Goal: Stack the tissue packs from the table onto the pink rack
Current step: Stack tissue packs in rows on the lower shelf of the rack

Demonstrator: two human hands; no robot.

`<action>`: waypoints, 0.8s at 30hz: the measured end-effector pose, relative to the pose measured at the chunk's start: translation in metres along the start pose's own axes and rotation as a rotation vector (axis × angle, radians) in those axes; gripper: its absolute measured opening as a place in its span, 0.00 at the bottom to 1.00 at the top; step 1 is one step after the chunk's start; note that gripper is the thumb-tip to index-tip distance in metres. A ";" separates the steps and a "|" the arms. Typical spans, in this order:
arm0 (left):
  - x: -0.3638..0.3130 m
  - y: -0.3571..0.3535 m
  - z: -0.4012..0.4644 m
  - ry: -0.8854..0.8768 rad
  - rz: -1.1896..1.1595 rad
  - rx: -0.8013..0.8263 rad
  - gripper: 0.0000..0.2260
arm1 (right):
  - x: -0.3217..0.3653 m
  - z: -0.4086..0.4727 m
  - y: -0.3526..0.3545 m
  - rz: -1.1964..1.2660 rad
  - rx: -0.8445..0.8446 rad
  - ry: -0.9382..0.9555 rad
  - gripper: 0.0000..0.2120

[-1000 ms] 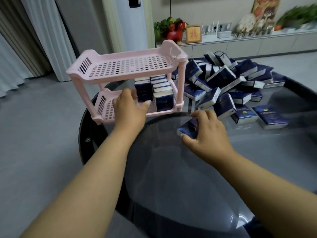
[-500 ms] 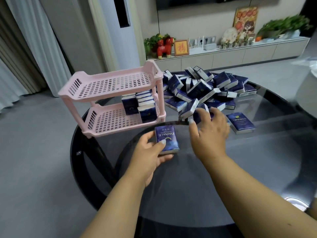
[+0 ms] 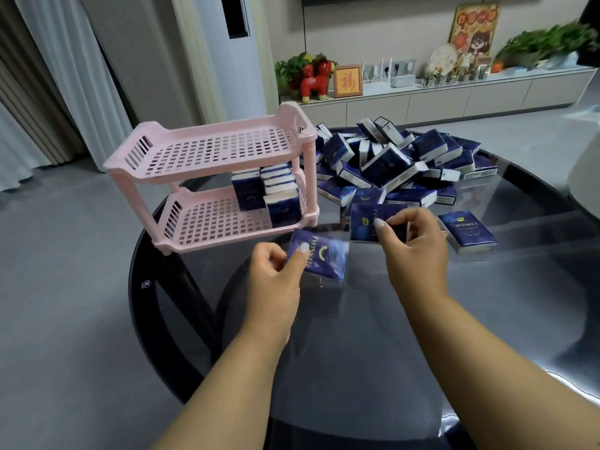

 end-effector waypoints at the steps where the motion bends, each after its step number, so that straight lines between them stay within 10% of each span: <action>1: 0.000 0.004 0.002 -0.026 0.015 -0.038 0.12 | -0.002 0.000 -0.001 0.150 0.011 -0.068 0.11; 13: -0.006 -0.004 0.005 -0.046 -0.059 0.025 0.08 | -0.001 -0.007 -0.029 0.778 0.299 -0.330 0.13; 20: -0.003 -0.013 0.003 -0.034 0.144 0.111 0.12 | 0.051 -0.027 -0.027 -0.062 0.231 0.563 0.15; 24: -0.007 -0.020 -0.001 0.042 -0.060 0.229 0.11 | 0.054 -0.043 -0.049 -0.174 0.495 0.642 0.21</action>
Point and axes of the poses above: each hand's wrist, its own z-axis towards the middle knuckle, its own y-axis out of the back of the hand, x = y × z, the point moved 7 cm from there along z, towards the middle knuckle, and after that the axes turned 4 degrees about z, right-handed, at the moved point
